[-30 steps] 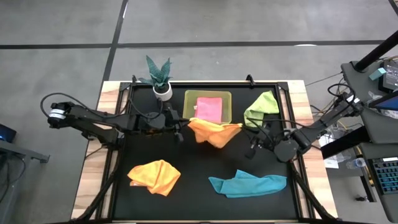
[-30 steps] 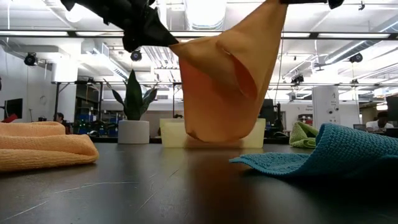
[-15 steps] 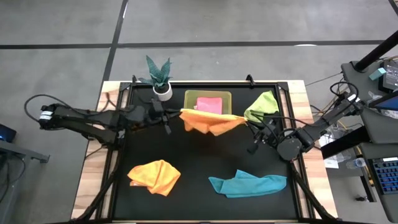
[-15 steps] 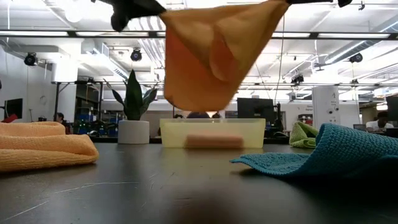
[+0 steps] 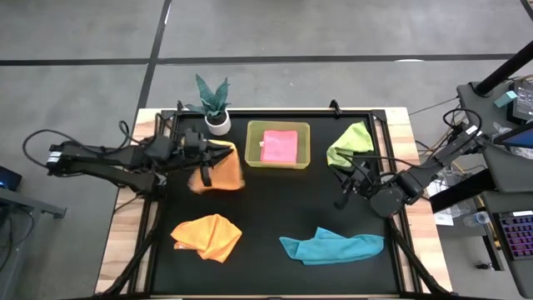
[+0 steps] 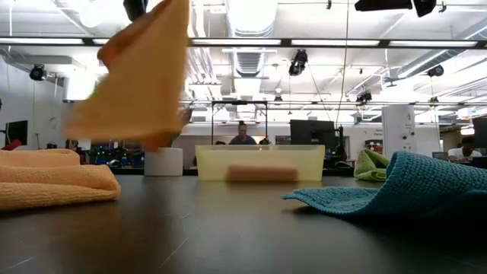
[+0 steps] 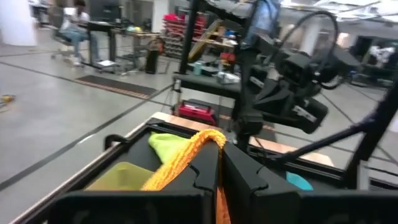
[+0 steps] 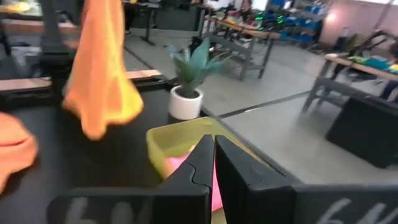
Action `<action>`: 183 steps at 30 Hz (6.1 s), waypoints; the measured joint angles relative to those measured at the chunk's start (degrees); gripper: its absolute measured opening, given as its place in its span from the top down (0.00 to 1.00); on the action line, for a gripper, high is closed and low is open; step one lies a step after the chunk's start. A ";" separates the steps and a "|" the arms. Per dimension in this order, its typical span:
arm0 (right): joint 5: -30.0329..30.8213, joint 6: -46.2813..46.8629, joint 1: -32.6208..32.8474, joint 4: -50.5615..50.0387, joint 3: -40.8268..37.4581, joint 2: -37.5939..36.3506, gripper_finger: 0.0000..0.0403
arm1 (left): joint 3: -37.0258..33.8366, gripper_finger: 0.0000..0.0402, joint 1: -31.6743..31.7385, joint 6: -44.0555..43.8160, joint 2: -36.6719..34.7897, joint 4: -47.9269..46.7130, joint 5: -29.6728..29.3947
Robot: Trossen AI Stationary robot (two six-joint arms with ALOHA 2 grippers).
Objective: Fold microfiber towels
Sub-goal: Fold the top yellow towel on the table
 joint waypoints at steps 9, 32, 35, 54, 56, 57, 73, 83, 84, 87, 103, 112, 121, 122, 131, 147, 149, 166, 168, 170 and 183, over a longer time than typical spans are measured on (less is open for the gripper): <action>-7.77 5.71 -0.02 0.50 0.00 4.34 0.92 | -0.02 1.00 0.02 -1.44 5.13 7.87 0.31; -18.27 -20.10 -8.02 44.17 0.02 23.41 0.43 | 0.50 1.00 -0.22 -18.03 33.27 42.41 9.65; -19.95 -19.15 -10.59 44.16 0.02 24.30 0.43 | 0.92 1.00 -0.32 -18.18 37.07 45.83 11.07; -25.10 -17.80 -12.64 38.13 0.02 24.20 0.95 | 4.72 0.91 0.69 -14.09 43.01 44.71 22.59; -25.10 -16.18 -11.93 36.34 0.02 23.77 0.97 | 4.72 0.84 1.01 -13.08 42.72 43.40 22.64; -24.87 -15.31 -11.51 35.42 0.02 23.49 0.97 | 4.72 0.81 1.17 -12.58 42.72 43.09 22.71; -10.02 -13.72 -5.53 32.48 0.00 19.37 0.98 | 4.66 0.52 1.22 3.35 43.05 31.99 14.03; -9.60 -13.10 -5.53 32.51 0.00 19.59 0.98 | 4.66 0.52 -0.44 3.61 44.37 33.24 13.47; -9.61 -13.07 -5.53 32.45 0.00 19.59 0.98 | 4.64 0.52 -0.64 3.52 45.26 34.13 13.40; -9.60 -12.96 -5.53 32.50 0.00 19.59 0.98 | 4.90 0.52 -0.92 3.52 49.17 39.68 11.47; -9.58 -11.41 -4.25 32.13 0.00 19.14 0.98 | 5.98 0.82 -1.11 5.73 53.80 36.57 0.42; -10.60 -13.19 0.05 32.08 0.19 16.70 0.98 | 6.39 1.00 -3.24 9.39 40.47 25.31 4.93; -12.26 -16.18 3.44 23.89 7.15 16.58 0.80 | 6.98 1.00 -4.13 -9.37 26.84 19.18 15.73; -12.32 -14.33 3.79 19.53 8.65 16.58 0.77 | 6.96 1.00 -4.16 -12.26 25.85 17.72 16.37; -16.17 1.70 5.35 -4.90 20.13 20.84 0.53 | 5.24 1.00 -5.08 -31.45 27.98 11.95 17.22; -22.44 15.97 5.49 -40.09 38.27 30.16 0.47 | 5.74 1.00 -5.69 -37.64 33.30 12.80 19.54; -20.78 13.08 5.46 -37.08 37.38 30.17 0.47 | 5.77 1.00 -5.99 -39.33 33.73 12.84 17.75; -20.99 -6.30 -2.59 -5.73 30.64 38.48 0.48 | 6.01 1.00 -6.38 -41.65 36.07 12.88 17.65; -21.75 -4.96 -3.15 -5.90 30.64 39.67 0.48 | 6.03 1.00 -6.27 -41.50 36.05 12.88 17.66; -24.02 -3.46 -3.90 -5.96 30.64 40.43 0.48 | 6.01 1.00 -5.99 -41.50 36.05 12.86 17.70; -23.83 -5.15 -7.82 -7.75 30.64 43.57 0.86 | 5.81 0.97 -5.81 -40.07 36.18 12.89 18.07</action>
